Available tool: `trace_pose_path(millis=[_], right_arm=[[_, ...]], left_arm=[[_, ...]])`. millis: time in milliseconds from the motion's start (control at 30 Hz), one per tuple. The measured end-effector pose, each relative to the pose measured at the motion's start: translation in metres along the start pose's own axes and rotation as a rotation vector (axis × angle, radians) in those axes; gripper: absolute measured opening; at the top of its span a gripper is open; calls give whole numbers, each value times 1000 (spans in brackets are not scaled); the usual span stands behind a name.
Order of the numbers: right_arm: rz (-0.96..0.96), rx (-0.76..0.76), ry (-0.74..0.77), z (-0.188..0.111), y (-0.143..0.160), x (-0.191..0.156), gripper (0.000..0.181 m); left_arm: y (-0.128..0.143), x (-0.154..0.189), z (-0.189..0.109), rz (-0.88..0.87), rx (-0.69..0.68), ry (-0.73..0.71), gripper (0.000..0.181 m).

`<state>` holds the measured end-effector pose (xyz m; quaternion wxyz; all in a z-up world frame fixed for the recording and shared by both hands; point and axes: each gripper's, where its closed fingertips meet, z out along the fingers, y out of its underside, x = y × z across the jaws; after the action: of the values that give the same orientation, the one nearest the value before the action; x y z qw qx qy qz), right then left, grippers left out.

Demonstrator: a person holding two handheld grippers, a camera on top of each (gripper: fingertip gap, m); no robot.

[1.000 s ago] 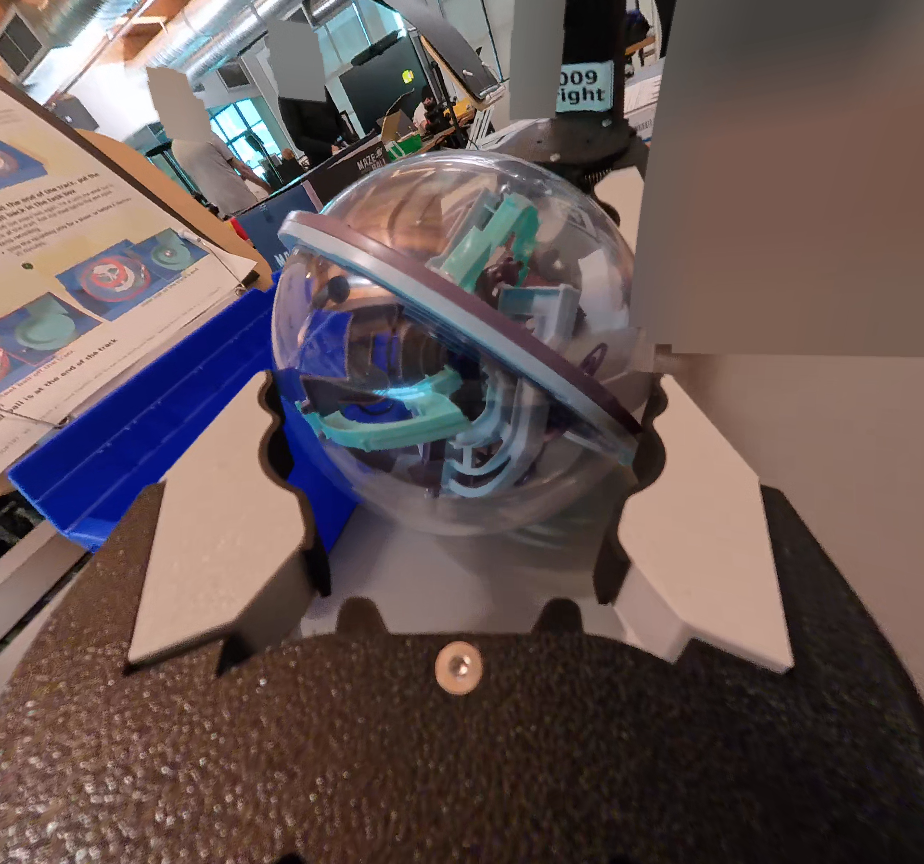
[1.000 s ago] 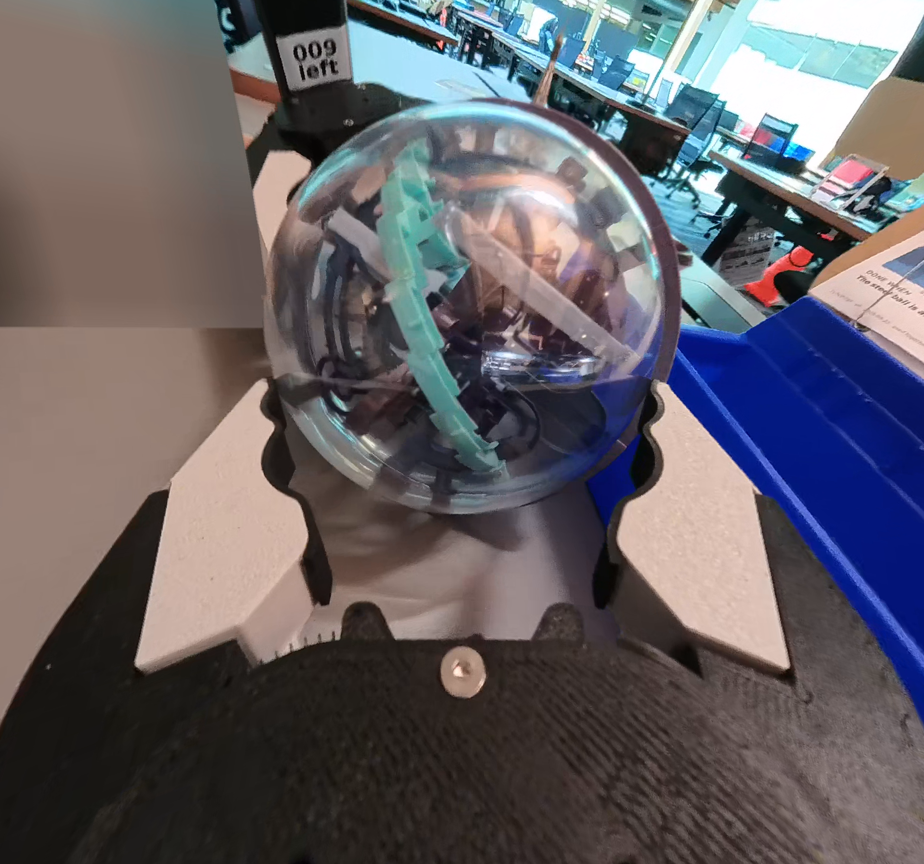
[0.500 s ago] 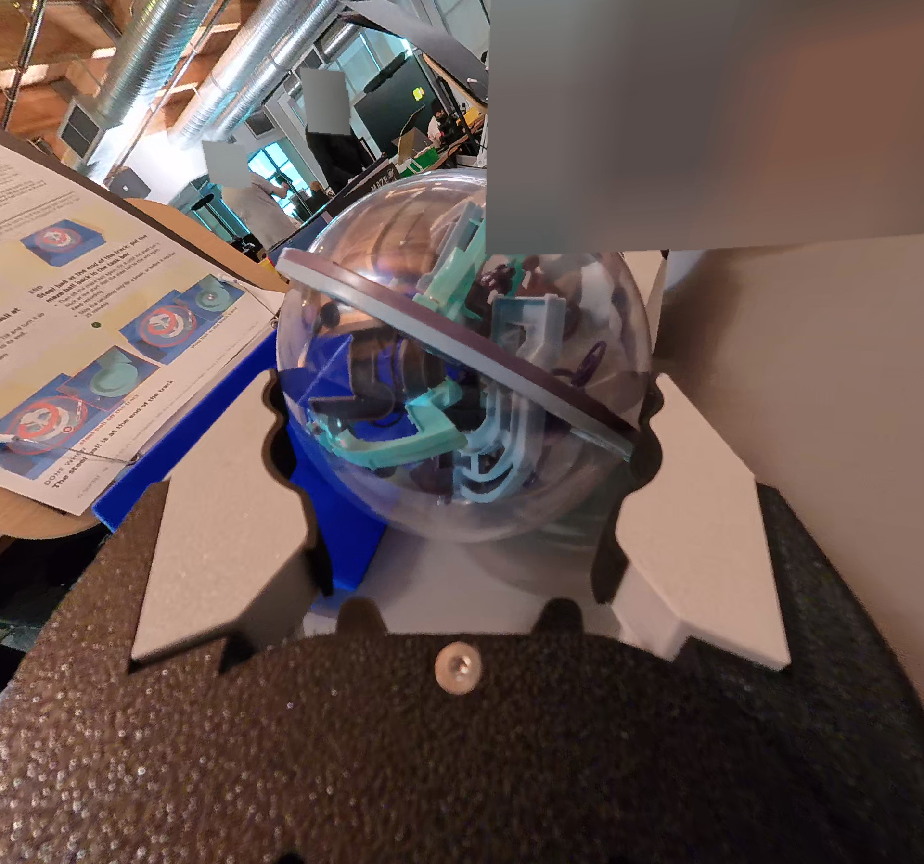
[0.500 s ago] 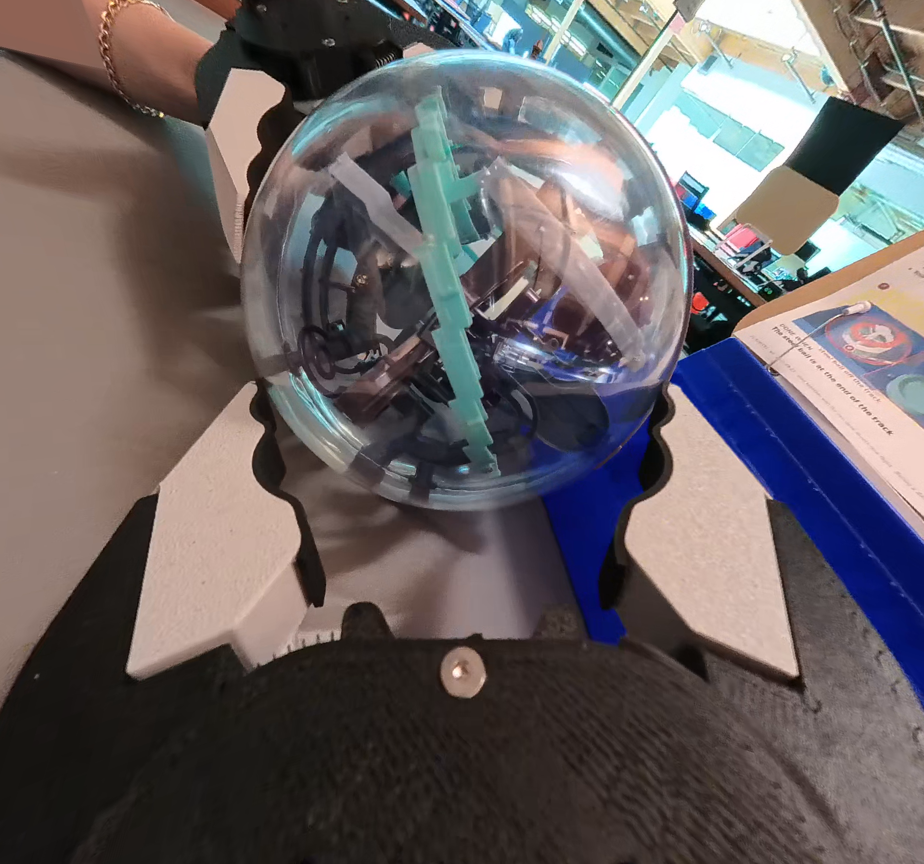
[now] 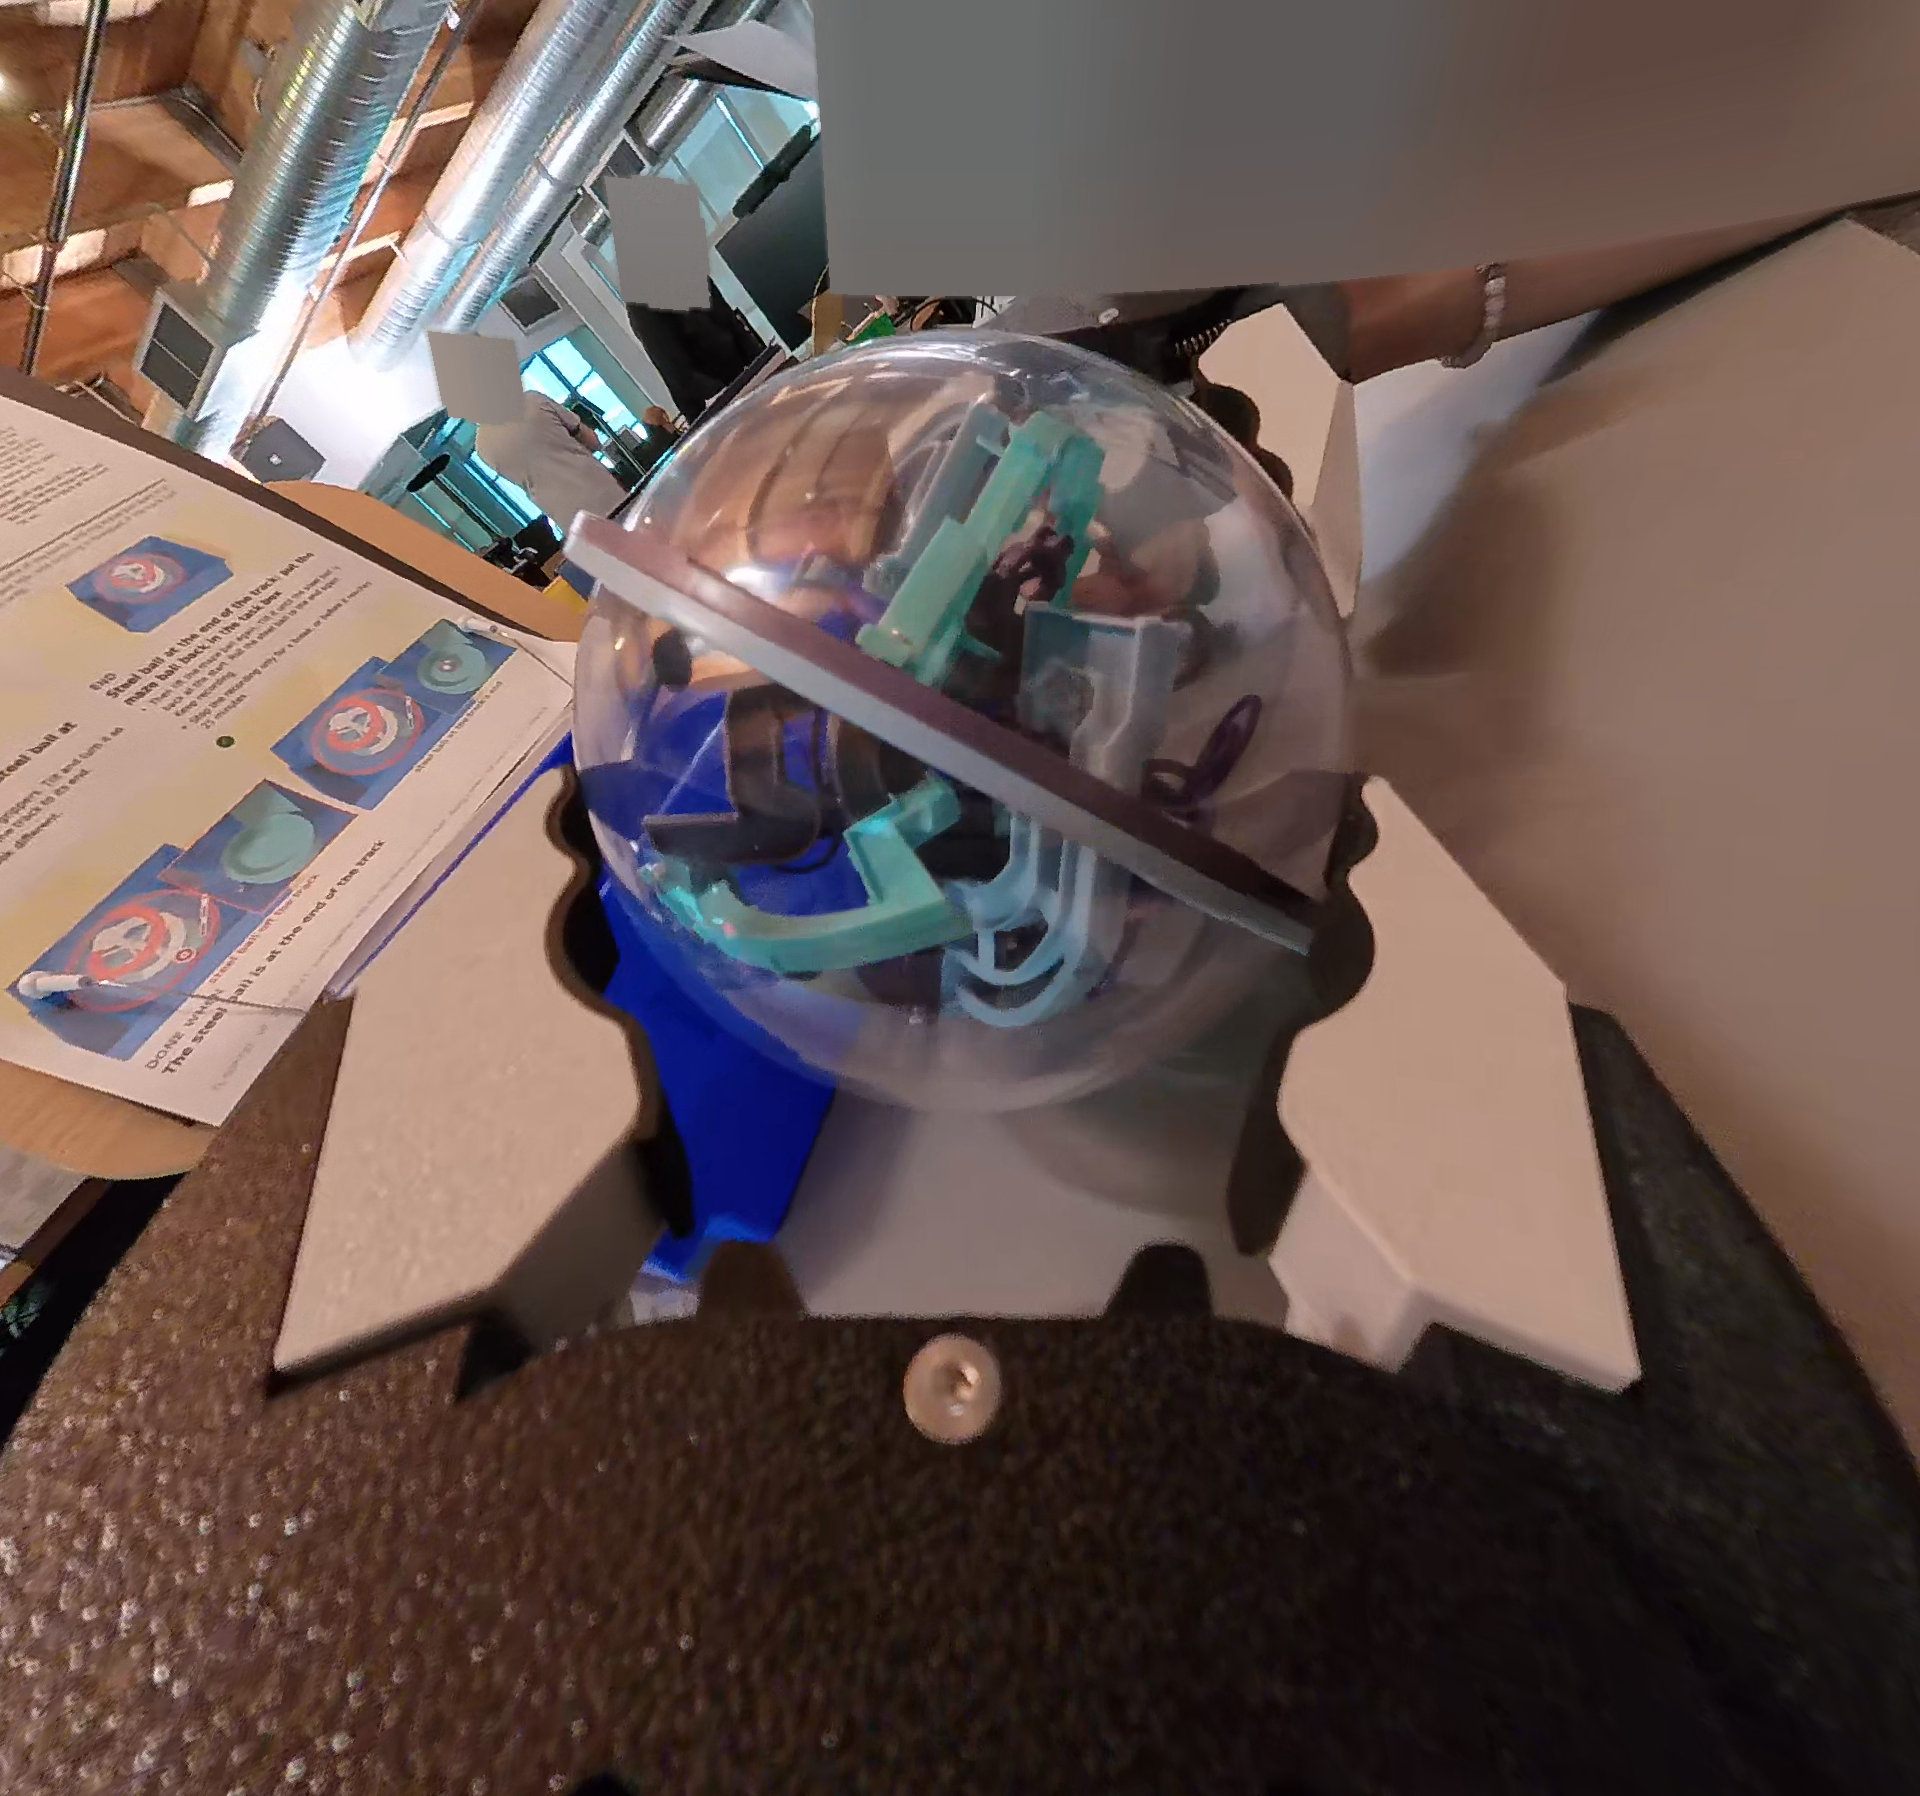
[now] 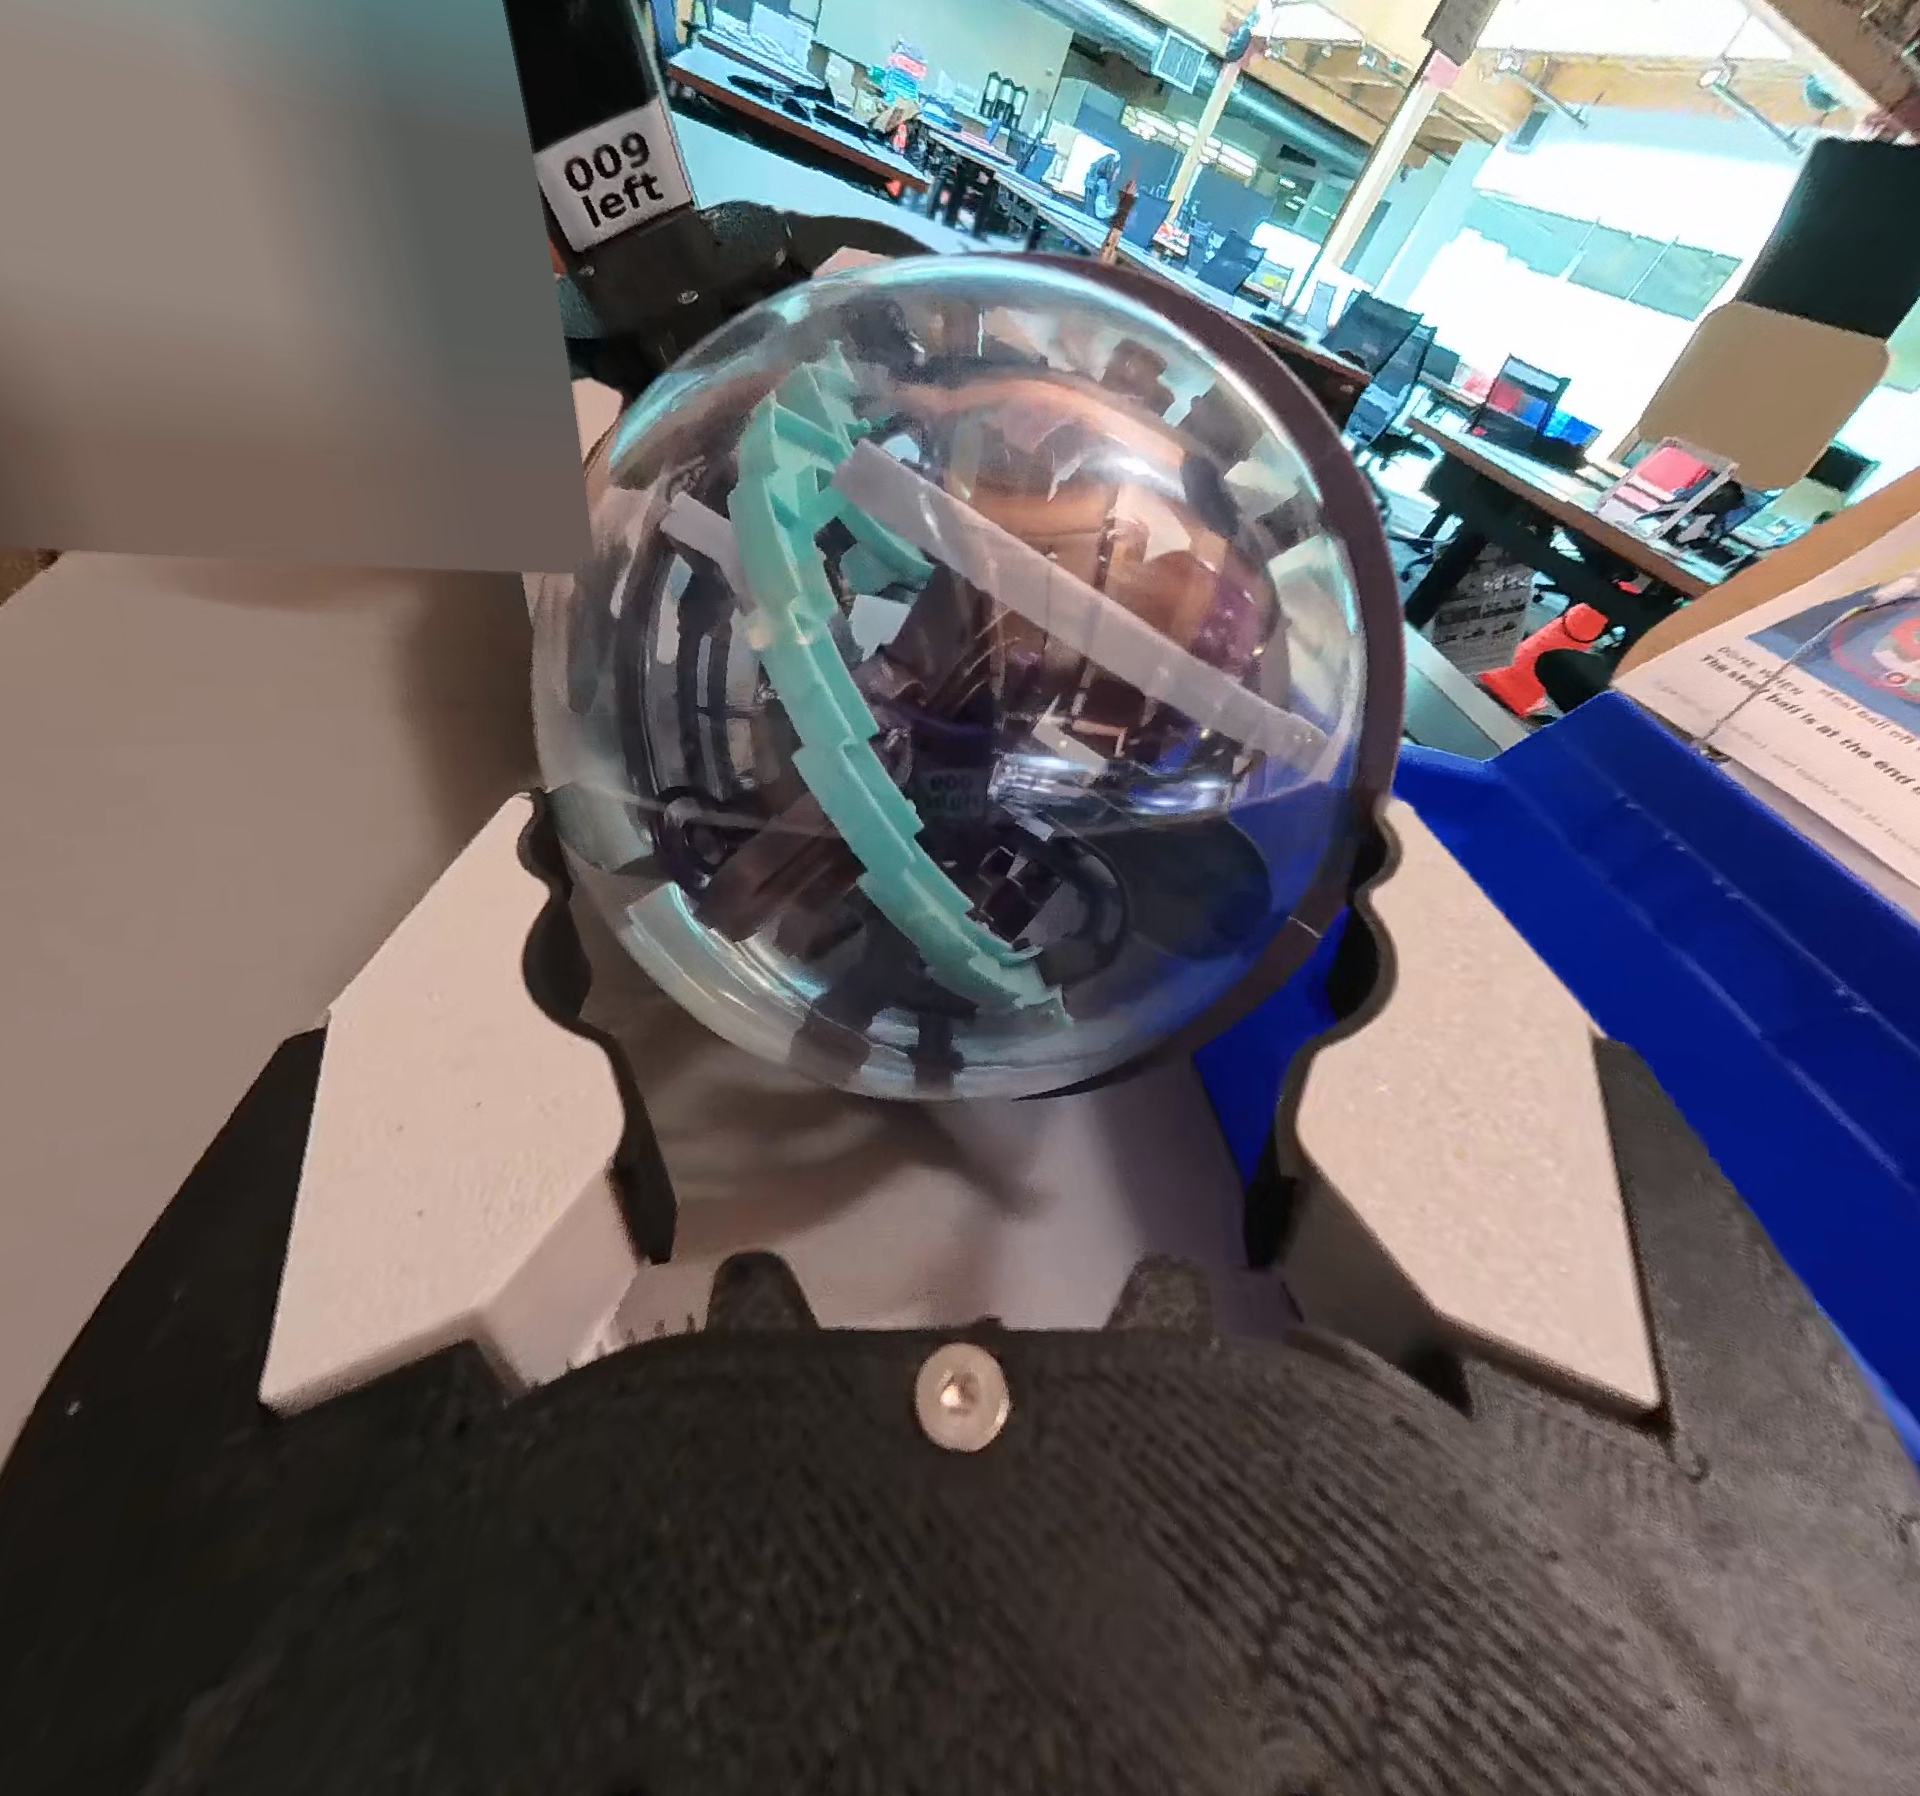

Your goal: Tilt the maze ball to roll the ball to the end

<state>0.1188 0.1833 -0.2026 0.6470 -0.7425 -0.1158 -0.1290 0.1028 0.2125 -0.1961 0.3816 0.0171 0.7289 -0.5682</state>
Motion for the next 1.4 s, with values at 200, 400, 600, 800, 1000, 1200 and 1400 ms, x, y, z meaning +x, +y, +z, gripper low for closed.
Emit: trace_pose_path(millis=[200, 400, 600, 800, 1000, 1200, 1400], right_arm=[[-62, 6, 66, -1, -4, 9, 156], [15, -16, 36, 3, 6, 7, 157], [-50, -42, 24, 7, 10, 0, 158], [-81, -74, 22, 5, 15, 0, 157], [-94, -75, 17, 3, 15, 0, 155], [73, 7, -35, -3, -2, -2, 152], [86, 10, -60, -7, -3, -4, 146]], left_arm=[[3, -2, 1, 3, -15, -12, 134], [0, -1, 0, 11, 4, -12, 132], [-9, 2, -1, 6, 49, 3, 128], [-7, 3, 0, -30, 50, 5, 128], [-7, 3, 0, -25, 49, 15, 128], [-11, 5, -2, 9, 61, 31, 128], [-12, 5, -5, 24, 57, 53, 127]])
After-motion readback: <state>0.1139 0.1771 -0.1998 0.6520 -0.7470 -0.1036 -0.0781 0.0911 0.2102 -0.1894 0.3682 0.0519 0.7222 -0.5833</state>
